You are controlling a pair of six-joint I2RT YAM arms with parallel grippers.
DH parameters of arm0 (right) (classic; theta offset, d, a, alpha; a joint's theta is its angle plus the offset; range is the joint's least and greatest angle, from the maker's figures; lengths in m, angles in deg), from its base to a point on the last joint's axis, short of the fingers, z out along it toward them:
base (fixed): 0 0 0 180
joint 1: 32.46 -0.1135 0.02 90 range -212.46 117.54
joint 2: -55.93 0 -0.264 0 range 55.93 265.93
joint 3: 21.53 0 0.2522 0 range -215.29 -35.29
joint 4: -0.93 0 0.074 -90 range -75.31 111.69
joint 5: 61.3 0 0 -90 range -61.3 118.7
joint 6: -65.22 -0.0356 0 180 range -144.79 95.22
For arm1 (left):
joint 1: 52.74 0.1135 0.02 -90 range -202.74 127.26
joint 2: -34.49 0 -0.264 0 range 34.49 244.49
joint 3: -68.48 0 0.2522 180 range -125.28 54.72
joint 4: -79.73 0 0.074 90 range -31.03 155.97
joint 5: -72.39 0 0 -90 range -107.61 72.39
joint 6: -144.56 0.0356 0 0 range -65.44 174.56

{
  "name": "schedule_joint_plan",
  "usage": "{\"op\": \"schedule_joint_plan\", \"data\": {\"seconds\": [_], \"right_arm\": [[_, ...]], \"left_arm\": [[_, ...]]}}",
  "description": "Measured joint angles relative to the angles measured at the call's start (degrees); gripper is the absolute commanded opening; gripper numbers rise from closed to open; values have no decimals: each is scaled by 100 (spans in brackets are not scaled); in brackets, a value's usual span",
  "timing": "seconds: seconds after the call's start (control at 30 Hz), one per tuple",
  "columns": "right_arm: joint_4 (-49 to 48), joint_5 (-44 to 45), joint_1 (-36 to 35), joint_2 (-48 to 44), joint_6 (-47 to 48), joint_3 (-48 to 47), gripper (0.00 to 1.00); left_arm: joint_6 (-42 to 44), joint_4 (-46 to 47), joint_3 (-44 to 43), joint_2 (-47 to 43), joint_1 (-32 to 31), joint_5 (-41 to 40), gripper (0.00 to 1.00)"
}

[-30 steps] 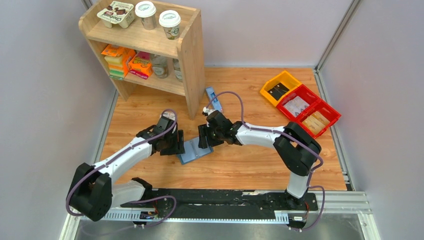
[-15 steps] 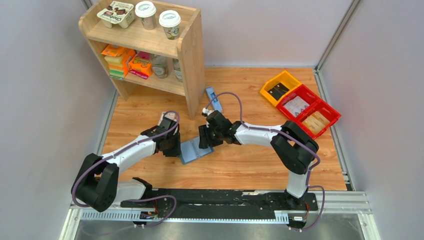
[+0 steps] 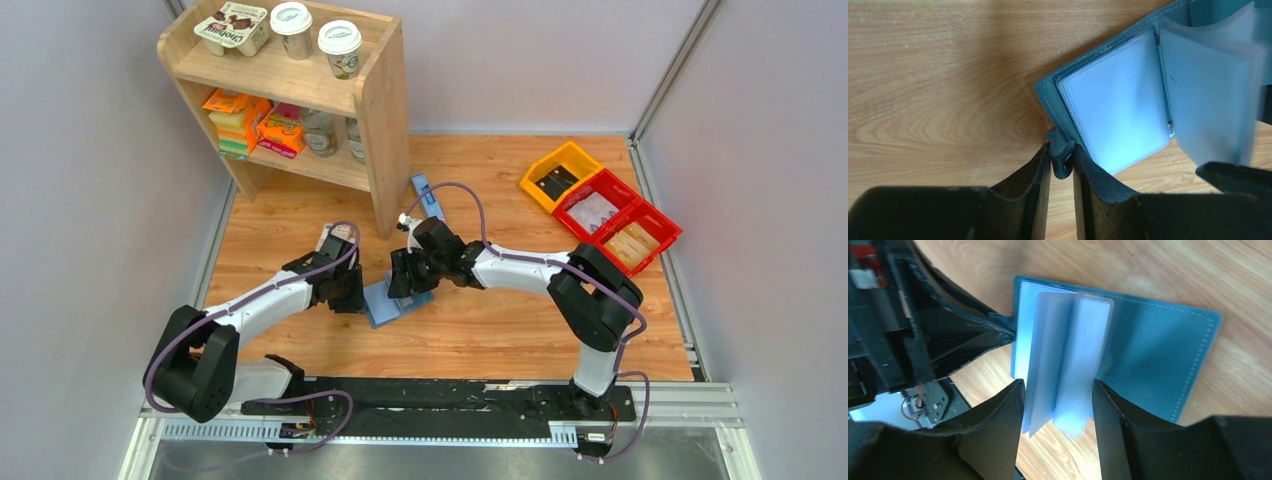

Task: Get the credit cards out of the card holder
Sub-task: Remove the credit card from the card holder.

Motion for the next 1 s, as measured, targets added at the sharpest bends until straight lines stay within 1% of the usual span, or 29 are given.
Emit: {"op": "schedule_joint_plan", "data": {"seconds": [0.23,0.37,0.43,0.57,0.63,0.67,0.77,0.8,0.9,0.97,1.0], "right_arm": [[-199,-531,-33,-26,-7,-107,55],[-238,-658,-55,-26,-4,-116,51],[-212,-616,-52,-26,0,-122,49],[39,-212,-44,-26,28,-195,48],[144,48,-2,-26,39,-195,50],[229,181,31,-26,42,-195,52],[442,516,190,-26,48,-186,58],[496,612,271,-33,48,-175,60],[632,894,535,-186,76,-31,65],[728,1060,737,-411,107,105,66],[750,1119,850,-549,125,170,66]], "left_arm": [[-20,116,37,4,0,98,29],[-26,151,52,2,0,118,29],[-46,155,63,2,0,116,29],[-105,146,92,-68,0,98,35],[-133,136,127,-210,0,37,41],[-140,133,142,-293,0,13,46],[-203,90,173,-664,0,-129,56],[-234,68,175,-804,0,-186,61],[-267,-31,177,-1202,0,-393,68],[-273,-138,175,-1521,2,-573,74],[-278,-199,175,-1707,7,-688,75]]}}
